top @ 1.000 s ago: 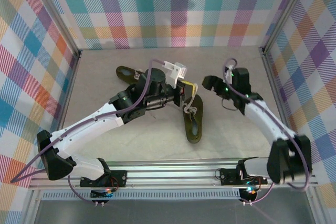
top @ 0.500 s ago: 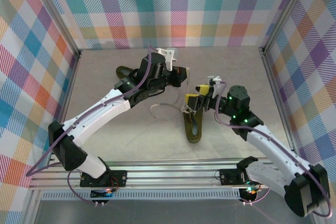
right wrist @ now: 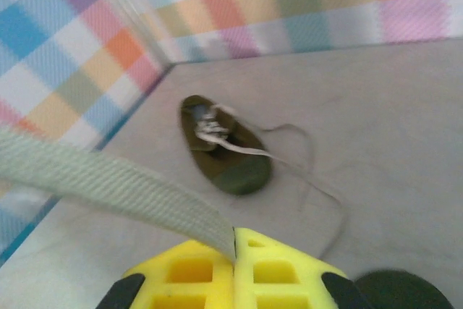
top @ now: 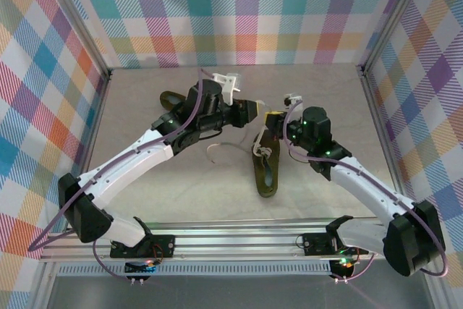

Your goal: Tie the shoes

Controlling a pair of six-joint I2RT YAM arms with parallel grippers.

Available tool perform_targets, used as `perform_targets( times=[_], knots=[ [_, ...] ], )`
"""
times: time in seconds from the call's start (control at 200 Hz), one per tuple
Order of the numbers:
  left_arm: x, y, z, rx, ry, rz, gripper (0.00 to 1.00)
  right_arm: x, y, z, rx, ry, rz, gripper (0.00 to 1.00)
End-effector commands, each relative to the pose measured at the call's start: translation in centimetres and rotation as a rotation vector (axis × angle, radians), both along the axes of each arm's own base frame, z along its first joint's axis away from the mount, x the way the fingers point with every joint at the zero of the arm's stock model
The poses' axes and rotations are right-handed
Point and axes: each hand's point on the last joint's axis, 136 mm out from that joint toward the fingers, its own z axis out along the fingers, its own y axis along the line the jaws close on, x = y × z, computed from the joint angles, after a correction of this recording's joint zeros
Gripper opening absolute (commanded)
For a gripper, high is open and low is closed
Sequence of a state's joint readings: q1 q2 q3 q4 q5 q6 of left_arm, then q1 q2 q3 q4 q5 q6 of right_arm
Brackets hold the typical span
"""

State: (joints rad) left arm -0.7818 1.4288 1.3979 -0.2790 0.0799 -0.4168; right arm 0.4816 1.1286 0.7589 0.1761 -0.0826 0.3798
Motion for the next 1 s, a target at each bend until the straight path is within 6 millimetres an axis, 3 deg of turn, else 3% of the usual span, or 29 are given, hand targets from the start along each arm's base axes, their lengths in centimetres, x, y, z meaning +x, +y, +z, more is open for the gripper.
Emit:
perform_targets(
  times=[0.0,0.1,0.18,0.235,0.31,0.42,0.67,0.995],
  knots=[
    [1.8,7.0,-6.2,0.28,0.094,0.275,0.6,0.7,-5.8,-1.9,-0.047,0.182,-0.359,0.0],
    [2.1,11.7,-12.7,0.443,0.223,0.409,0.72,0.0,-8.0,-5.1,-0.121,0.352,-0.484,0.0],
    [1.9,14.7,-17.2,0.541,0.315,0.492,0.77,-0.2,-8.5,-6.3,-0.14,0.426,-0.509,0.0],
    [1.8,15.9,-19.8,0.574,0.379,0.519,0.77,-0.1,-8.3,-6.7,-0.143,0.445,-0.498,0.0],
    [2.0,16.2,-22.3,0.584,0.434,0.515,0.78,0.1,-7.7,-6.8,-0.133,0.452,-0.471,0.0],
    [3.1,15.4,-24.1,0.605,0.464,0.483,0.77,0.3,-7.1,-6.9,-0.132,0.459,-0.441,0.0],
    [4.8,15.8,-27.8,0.686,0.534,0.491,0.67,0.2,-6.6,-7.1,-0.138,0.462,-0.407,0.0],
    [5.4,14.5,-30.9,0.677,0.592,0.448,0.45,0.1,-6.6,-7.2,-0.154,0.465,-0.397,0.0]
  ],
)
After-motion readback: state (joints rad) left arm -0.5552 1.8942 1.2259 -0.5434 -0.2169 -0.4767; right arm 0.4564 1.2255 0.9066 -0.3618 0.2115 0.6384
